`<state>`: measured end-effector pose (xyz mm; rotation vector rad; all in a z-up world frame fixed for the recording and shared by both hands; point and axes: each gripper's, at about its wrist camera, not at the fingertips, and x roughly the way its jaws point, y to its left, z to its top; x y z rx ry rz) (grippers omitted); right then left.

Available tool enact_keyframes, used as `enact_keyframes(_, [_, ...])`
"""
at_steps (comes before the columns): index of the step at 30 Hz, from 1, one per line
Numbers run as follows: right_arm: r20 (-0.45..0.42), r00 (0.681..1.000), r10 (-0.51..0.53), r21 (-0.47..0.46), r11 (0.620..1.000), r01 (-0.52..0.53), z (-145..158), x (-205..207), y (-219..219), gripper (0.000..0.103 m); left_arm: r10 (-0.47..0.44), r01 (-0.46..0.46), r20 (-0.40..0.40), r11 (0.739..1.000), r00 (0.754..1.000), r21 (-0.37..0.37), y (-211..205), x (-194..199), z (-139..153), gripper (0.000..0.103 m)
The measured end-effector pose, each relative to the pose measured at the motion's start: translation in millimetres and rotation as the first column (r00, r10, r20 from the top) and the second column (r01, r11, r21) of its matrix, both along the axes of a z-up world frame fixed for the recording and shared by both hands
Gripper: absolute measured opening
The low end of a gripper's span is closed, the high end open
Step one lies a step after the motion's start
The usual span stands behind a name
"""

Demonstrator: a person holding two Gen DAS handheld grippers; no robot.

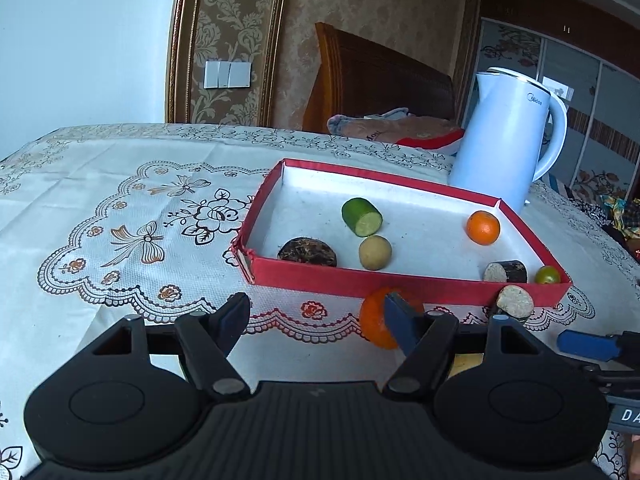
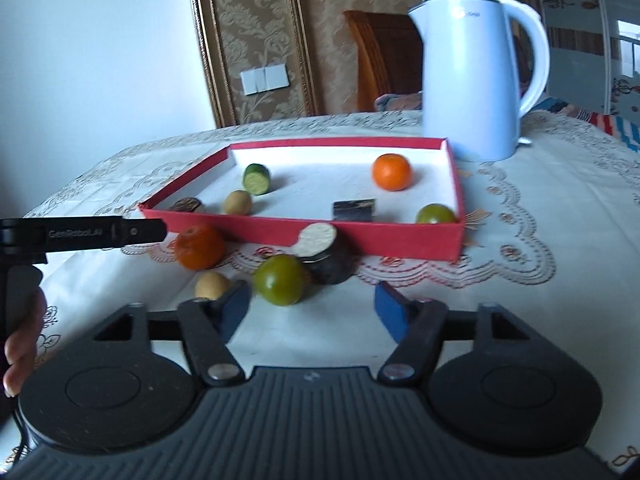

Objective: Organize fruits
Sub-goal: 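Close the right tool on another green round fruit, then grasp the tan round fruit with the left tool while the right tool holds the green fruit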

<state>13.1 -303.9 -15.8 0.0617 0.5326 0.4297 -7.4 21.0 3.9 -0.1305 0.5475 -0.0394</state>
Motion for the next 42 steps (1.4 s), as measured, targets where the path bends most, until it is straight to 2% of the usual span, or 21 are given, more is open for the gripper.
enact_keyframes(5, [-0.039, 0.999, 0.038, -0.001, 0.999, -0.038, -3, 8, 13, 0.044, 0.002, -0.002, -0.003, 1.0, 1.0, -0.003, 1, 0, 0, 0.073])
enact_keyframes(11, [-0.018, 0.999, 0.048, -0.028, 0.998, -0.048, -1, 13, 29, 0.044, -0.015, 0.015, 0.0, 1.0, 1.0, 0.007, -3, -1, -1, 0.073])
enact_keyframes(13, [-0.022, 0.999, 0.044, -0.031, 0.998, -0.045, -1, 17, 32, 0.039, -0.023, 0.023, 0.003, 1.0, 1.0, 0.011, -4, -2, -1, 0.074])
enact_keyframes(15, [-0.021, 0.999, 0.029, -0.032, 0.999, -0.03, -2, 20, 32, 0.03, -0.029, 0.029, 0.006, 0.999, 1.0, 0.015, -5, -3, 0, 0.073])
enact_keyframes(21, [-0.009, 1.0, 0.009, -0.034, 0.999, -0.009, -2, 13, 27, 0.03, -0.089, 0.089, 0.026, 0.996, 0.996, 0.006, -10, -8, 2, 0.074])
enact_keyframes(24, [0.024, 1.0, -0.01, -0.029, 1.0, 0.01, 0, 3, 19, 0.03, -0.167, 0.167, 0.07, 0.986, 0.984, 0.009, -17, -17, 5, 0.074])
enact_keyframes(29, [0.057, 0.996, -0.071, -0.027, 0.997, 0.073, 3, -13, -2, 0.03, -0.287, 0.276, 0.114, 0.955, 0.951, 0.104, -44, -29, 4, 0.074])
enact_keyframes(33, [0.031, 0.995, -0.098, 0.003, 0.995, 0.098, 1, -10, -17, 0.03, -0.332, 0.314, 0.09, 0.934, 0.939, 0.169, -62, -27, -1, 0.074])
enact_keyframes(42, [-0.047, 0.993, -0.106, 0.048, 0.993, 0.108, -7, 1, -27, 0.03, -0.397, 0.374, 0.058, 0.897, 0.916, 0.237, -80, -29, -6, 0.073])
